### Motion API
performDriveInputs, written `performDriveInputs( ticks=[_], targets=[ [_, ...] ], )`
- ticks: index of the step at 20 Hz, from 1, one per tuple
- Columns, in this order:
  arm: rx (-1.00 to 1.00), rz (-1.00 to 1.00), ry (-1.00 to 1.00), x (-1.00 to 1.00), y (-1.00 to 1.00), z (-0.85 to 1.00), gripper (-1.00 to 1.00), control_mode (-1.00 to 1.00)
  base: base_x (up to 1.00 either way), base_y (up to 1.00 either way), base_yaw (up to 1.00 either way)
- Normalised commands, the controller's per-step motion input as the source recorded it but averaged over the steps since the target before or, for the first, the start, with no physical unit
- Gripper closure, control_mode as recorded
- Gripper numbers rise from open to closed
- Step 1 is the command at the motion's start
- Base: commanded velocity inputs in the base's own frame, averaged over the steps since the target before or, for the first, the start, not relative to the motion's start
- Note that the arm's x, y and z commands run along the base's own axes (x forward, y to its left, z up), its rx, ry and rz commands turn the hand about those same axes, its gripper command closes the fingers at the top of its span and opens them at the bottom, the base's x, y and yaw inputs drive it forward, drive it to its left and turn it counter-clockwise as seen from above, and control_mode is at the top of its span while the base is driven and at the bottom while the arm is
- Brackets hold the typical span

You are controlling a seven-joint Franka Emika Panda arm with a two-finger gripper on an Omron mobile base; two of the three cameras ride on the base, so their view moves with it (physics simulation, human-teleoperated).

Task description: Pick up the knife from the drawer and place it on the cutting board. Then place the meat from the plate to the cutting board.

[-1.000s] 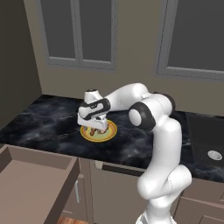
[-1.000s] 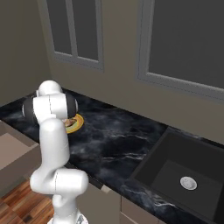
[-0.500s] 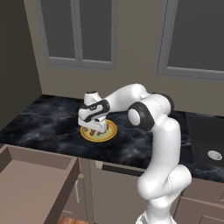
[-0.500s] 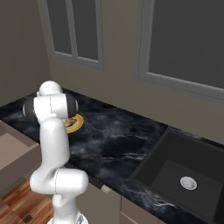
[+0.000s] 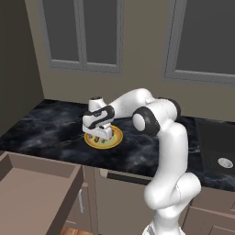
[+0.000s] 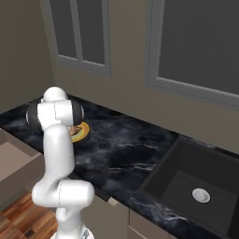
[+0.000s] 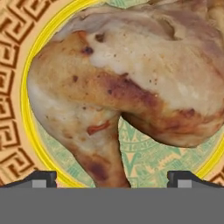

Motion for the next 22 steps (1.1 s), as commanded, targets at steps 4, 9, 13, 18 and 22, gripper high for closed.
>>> performDriveInputs(
  ticks=[4, 9, 13, 18, 22],
  targets=[
    [0.0, 0.0, 0.0, 0.08, 0.0, -0.12, 1.0, -1.0, 0.0, 0.0, 0.0],
    [0.0, 0.0, 0.0, 0.01, 0.0, -0.11, 1.0, -1.0, 0.0, 0.0, 0.0],
    [0.0, 0.0, -0.01, 0.0, 0.0, -0.04, 1.0, -1.0, 0.0, 0.0, 0.0],
    [0.0, 0.0, -0.07, -0.01, 0.0, 0.0, 1.0, -1.0, 0.0, 0.0, 0.0],
    [0.0, -0.02, -0.1, -0.34, -0.03, 0.12, 1.0, -1.0, 0.0, 0.0, 0.0]
  ],
)
